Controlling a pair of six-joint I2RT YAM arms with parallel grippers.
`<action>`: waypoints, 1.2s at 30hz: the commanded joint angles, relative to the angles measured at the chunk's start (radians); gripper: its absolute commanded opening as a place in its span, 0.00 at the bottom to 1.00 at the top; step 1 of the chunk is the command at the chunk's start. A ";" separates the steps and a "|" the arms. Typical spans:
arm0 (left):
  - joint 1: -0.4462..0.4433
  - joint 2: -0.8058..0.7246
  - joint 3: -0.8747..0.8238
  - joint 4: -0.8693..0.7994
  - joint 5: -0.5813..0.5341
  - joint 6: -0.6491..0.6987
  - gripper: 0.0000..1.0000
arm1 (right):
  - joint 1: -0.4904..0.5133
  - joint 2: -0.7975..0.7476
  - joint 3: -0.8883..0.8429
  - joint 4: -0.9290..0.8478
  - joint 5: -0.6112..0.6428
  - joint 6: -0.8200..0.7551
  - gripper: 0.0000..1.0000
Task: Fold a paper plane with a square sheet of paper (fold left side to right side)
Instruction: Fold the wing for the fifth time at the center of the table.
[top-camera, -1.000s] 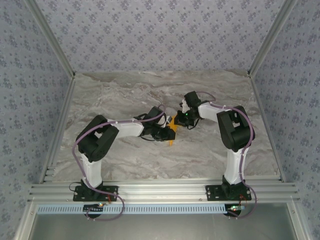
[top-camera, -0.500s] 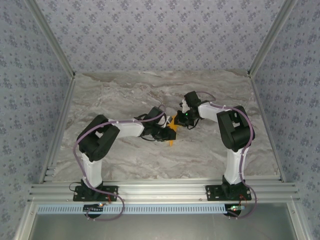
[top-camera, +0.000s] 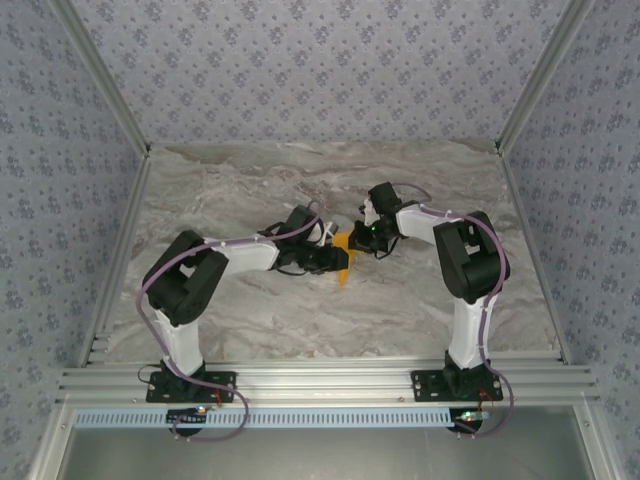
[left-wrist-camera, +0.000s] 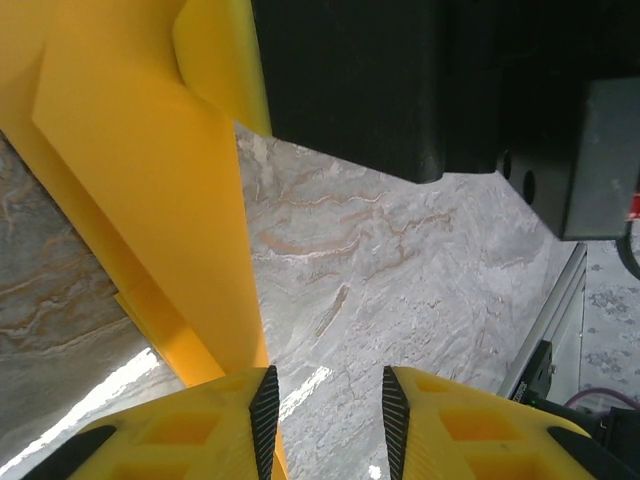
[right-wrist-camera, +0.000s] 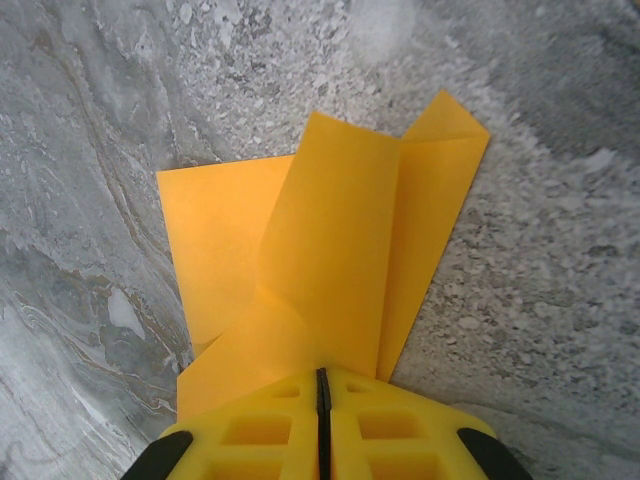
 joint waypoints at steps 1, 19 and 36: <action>-0.004 0.024 0.035 0.039 0.043 -0.009 0.34 | 0.014 0.074 -0.031 -0.128 0.058 -0.017 0.11; -0.046 0.077 0.094 -0.032 0.015 0.027 0.33 | 0.017 0.074 -0.031 -0.134 0.061 -0.019 0.11; -0.015 -0.005 0.030 0.017 0.005 0.013 0.35 | 0.017 0.080 -0.032 -0.134 0.064 -0.020 0.11</action>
